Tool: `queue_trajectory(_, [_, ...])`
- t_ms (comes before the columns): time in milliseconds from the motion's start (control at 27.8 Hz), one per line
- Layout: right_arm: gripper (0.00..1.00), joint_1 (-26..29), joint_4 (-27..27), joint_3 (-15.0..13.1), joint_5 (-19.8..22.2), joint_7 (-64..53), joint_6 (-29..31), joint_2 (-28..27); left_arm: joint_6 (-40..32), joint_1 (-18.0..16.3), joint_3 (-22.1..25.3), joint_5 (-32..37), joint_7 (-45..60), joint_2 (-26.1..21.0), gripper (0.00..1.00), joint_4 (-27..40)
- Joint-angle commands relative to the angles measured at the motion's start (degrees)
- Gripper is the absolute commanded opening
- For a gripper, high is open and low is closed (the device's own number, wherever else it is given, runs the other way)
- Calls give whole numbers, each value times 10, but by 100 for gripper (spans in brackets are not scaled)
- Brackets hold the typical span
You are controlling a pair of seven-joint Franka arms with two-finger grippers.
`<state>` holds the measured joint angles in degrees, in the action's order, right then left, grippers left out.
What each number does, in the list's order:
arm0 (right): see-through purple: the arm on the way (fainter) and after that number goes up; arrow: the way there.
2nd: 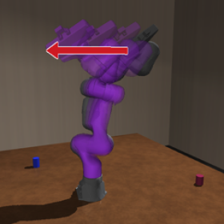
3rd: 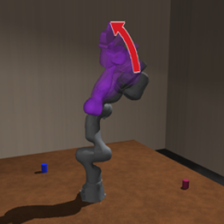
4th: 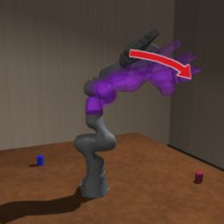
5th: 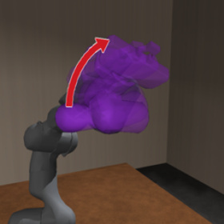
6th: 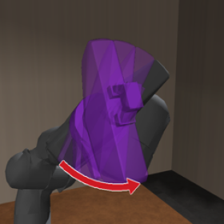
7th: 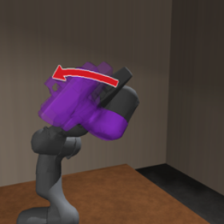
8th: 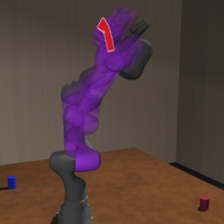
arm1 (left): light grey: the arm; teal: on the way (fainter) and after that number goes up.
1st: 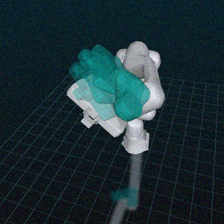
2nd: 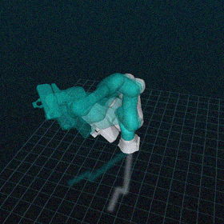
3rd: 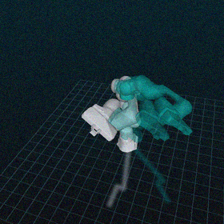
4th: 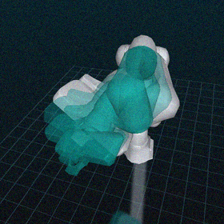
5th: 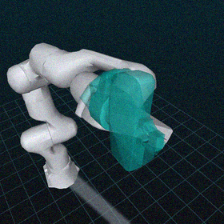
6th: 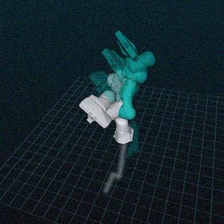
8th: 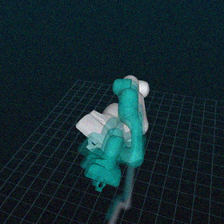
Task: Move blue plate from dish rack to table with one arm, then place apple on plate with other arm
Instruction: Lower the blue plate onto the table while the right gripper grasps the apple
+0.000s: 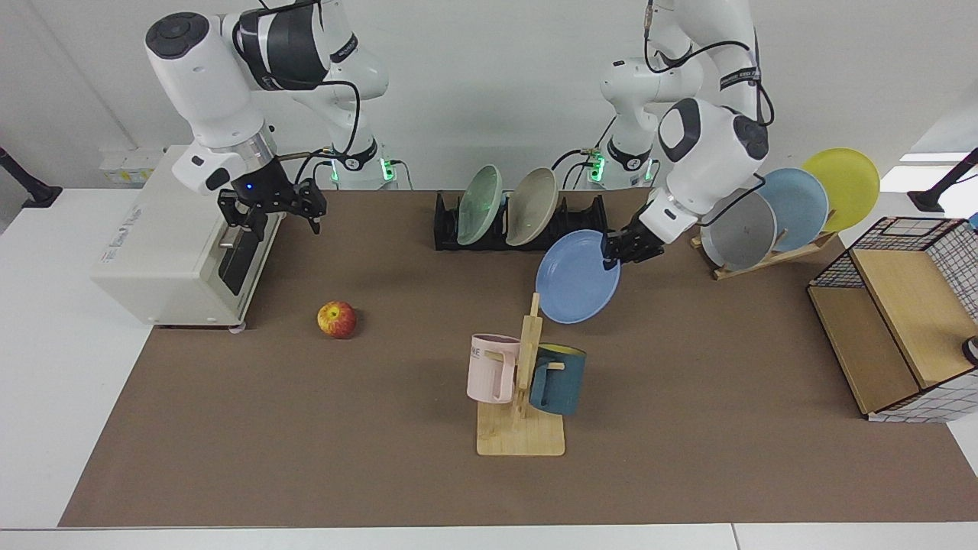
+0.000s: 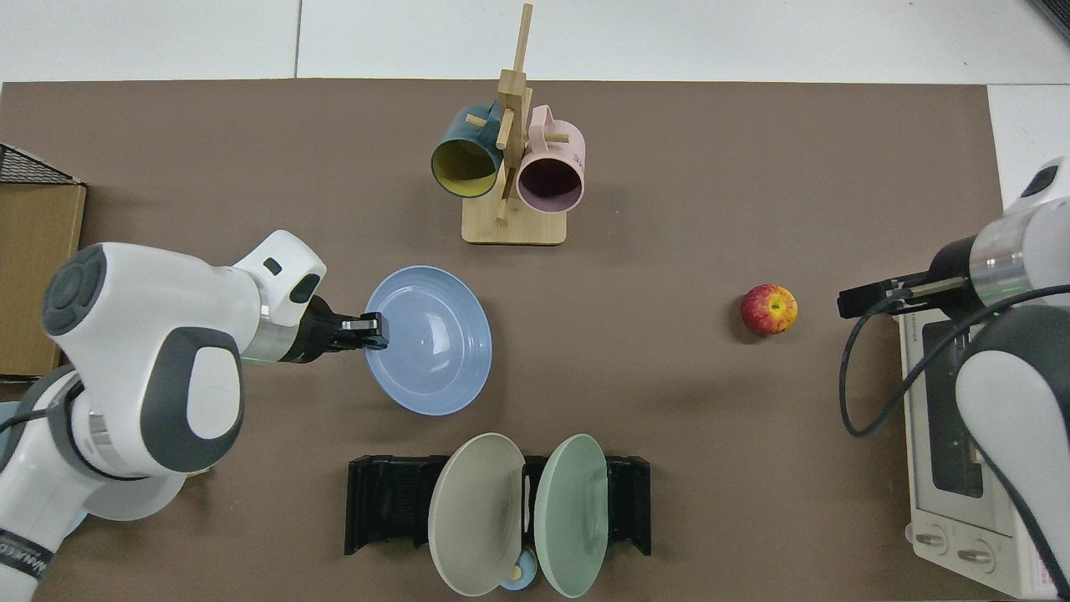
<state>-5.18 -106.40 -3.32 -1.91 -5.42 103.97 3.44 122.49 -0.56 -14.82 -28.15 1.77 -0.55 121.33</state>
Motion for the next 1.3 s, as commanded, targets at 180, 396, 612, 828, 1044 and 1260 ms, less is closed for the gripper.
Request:
queue_trajectory(180, [100,-14,-69,1,8,10,113,-45,64,6,-39,-31,-7,-70,2,-9])
queue_trajectory(396, [100,-17,-68,1,9,13,169,-86,73,7,-56,-32,-6,-70,20,0])
queue_trajectory(612, [100,-18,-69,1,9,21,209,-127,81,15,-61,-26,8,-69,56,-2])
queue_trajectory(828, [100,-19,-77,1,9,25,225,-153,71,15,-60,-8,16,-62,71,-9])
queue_trajectory(1044, [100,-19,-79,0,9,41,234,-179,26,13,-54,64,48,-46,81,-35])
queue_trajectory(1260, [100,-26,-92,-1,11,55,253,-195,-143,12,-8,204,51,-5,86,-132])
